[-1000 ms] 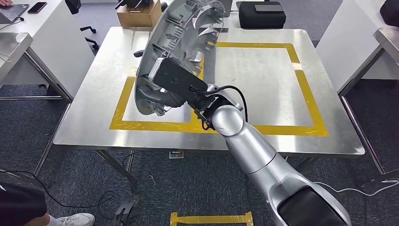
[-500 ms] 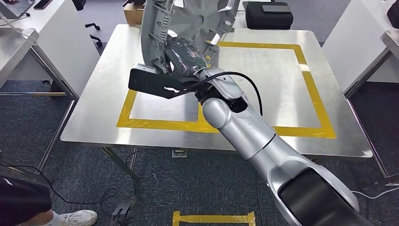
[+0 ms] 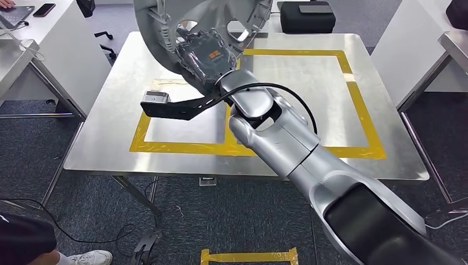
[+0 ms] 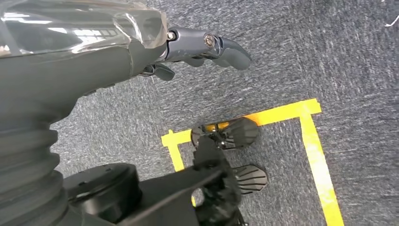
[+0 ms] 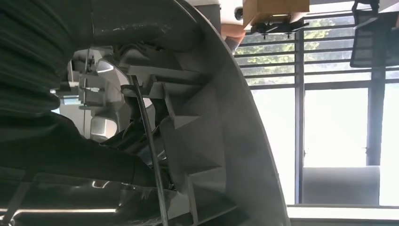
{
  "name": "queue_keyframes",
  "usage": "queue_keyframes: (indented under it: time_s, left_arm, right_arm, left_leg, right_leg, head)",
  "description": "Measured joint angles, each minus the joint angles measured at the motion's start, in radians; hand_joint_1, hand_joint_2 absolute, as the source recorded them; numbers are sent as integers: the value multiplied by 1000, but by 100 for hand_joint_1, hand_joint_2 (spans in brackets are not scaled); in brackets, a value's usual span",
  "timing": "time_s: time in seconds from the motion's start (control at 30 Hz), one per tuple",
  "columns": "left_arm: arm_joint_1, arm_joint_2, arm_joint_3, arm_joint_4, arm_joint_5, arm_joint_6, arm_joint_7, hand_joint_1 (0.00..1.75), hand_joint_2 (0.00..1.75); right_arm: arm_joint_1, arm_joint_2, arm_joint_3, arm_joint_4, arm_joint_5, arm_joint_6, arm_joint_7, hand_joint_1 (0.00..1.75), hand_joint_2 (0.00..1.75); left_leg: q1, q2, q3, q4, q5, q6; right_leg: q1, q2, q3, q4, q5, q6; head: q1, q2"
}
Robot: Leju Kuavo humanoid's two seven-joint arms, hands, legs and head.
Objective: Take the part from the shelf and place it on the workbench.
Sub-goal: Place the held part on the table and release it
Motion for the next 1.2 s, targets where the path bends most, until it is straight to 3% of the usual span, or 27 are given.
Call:
queue_keyframes:
  time_s: [0.1,0.17,0.2,0.27,0.3,0.33,0.37,0.43,0.5,0.53,0.6,0.7,0.73,0.83,0.87,0.9,0.93,1.0,1.03,1.07,1.2]
  left_arm:
    - [-1,-1,1,0,0,0,0,0,175]
    - [-2,-2,2,0,0,0,0,0,175]
    - [-2,-2,3,0,0,0,0,0,175]
    - [-2,-2,5,0,0,0,0,0,175]
    - [-2,-3,6,0,1,0,0,0,175]
    - [-1,-3,8,0,1,-1,0,0,175]
    - [-1,-3,8,0,1,-1,0,0,175]
    - [-1,-5,9,0,2,-1,0,0,175]
    - [-1,-7,11,0,4,-1,0,0,175]
    - [0,-7,13,0,6,-1,1,0,175]
    - [1,-8,19,0,11,-2,2,0,175]
    - [2,-8,24,0,16,-2,2,0,175]
    - [2,-8,25,0,18,-2,2,0,175]
    - [6,-8,28,0,22,-2,2,0,175]
    - [8,-9,30,1,23,-2,2,0,175]
    - [10,-9,32,1,24,-2,2,0,175]
    - [12,-8,34,1,24,-2,2,0,175]
    - [13,-8,39,1,25,-1,2,0,175]
    - [12,-8,41,1,26,-1,2,0,175]
    - [12,-8,43,1,26,-1,2,0,175]
    - [14,-9,46,2,27,-1,2,0,175]
  right_arm:
    - [-9,1,15,13,4,0,0,175,175]
    - [-15,0,25,21,18,3,0,175,175]
    - [-20,0,32,27,34,6,0,175,175]
    - [-28,0,54,47,85,12,-1,175,175]
    - [-30,0,67,59,110,15,-1,175,175]
    - [-30,1,81,70,130,17,-2,175,175]
    - [-31,2,93,81,144,19,-2,175,175]
    - [-37,6,109,96,160,22,-4,175,175]
    - [-48,13,124,112,180,25,-6,175,175]
    - [-54,17,131,122,193,28,-7,175,175]
    - [-60,23,144,145,215,38,-10,175,175]
    - [-65,33,157,176,232,60,-18,175,175]
    - [-67,38,160,187,236,72,-23,175,175]
    - [-70,53,172,230,247,127,-40,175,175]
    - [-70,57,176,244,250,146,-44,175,175]
    - [-70,60,181,257,252,166,-48,175,175]
    - [-70,64,184,268,252,185,-50,175,175]
    - [-72,71,188,287,250,213,-52,175,175]
    - [-73,74,189,294,250,220,-52,175,175]
    - [-74,76,191,300,249,224,-52,175,175]
    - [-77,78,199,317,248,228,-53,175,175]
  left_leg:
    - [-4,0,12,-22,-1,15]
    - [0,0,14,-30,4,28]
    - [1,1,16,-34,7,33]
    - [-1,1,15,-34,8,39]
    - [-1,1,15,-33,8,39]
    - [-2,0,15,-33,8,40]
    - [-2,-1,15,-32,8,39]
    - [-2,-4,15,-28,6,37]
    - [-6,-5,11,-21,2,30]
    - [-8,-5,10,-19,1,25]
    - [-7,-4,9,-18,1,17]
    - [-3,-4,-3,0,-16,5]
    - [0,-3,-20,35,-38,0]
    - [5,-1,-106,221,-120,-15]
    - [6,-1,-125,258,-127,-17]
    - [6,-1,-125,256,-115,-17]
    - [6,0,-105,213,-86,-16]
    - [5,1,-34,76,-24,-9]
    - [3,1,-6,23,-9,-5]
    - [-1,1,9,-5,-6,0]
    - [-2,2,17,-26,-3,24]
  right_leg:
    - [4,-1,-5,-1,0,13]
    - [4,-3,-22,28,-17,17]
    - [4,-5,-44,73,-39,15]
    - [4,-5,-109,212,-94,9]
    - [4,-5,-138,272,-112,10]
    - [4,-6,-152,298,-116,14]
    - [4,-6,-145,282,-104,21]
    - [4,-8,-81,151,-53,33]
    - [5,-9,-21,35,-14,29]
    - [7,-9,-9,10,-6,24]
    - [10,-8,-7,7,-3,13]
    - [0,-8,-4,2,2,0]
    - [-2,-8,-3,1,2,-4]
    - [-2,-8,-2,2,2,-12]
    - [-2,-7,-2,2,1,-13]
    - [-2,-7,-2,2,1,-13]
    - [-2,-6,-1,3,1,-12]
    - [1,-4,0,3,0,-10]
    - [4,-3,-2,3,0,-8]
    - [6,-3,-4,3,1,-5]
    - [7,-4,-16,11,-6,13]
  head:
    - [0,0]
    - [2,0]
    - [2,0]
    - [3,0]
    - [2,0]
    - [3,0]
    - [3,0]
    - [3,0]
    - [2,0]
    - [1,0]
    - [1,0]
    - [1,0]
    - [0,0]
    - [0,0]
    - [0,0]
    - [0,0]
    - [0,0]
    - [0,0]
    - [0,0]
    - [0,0]
    - [1,0]
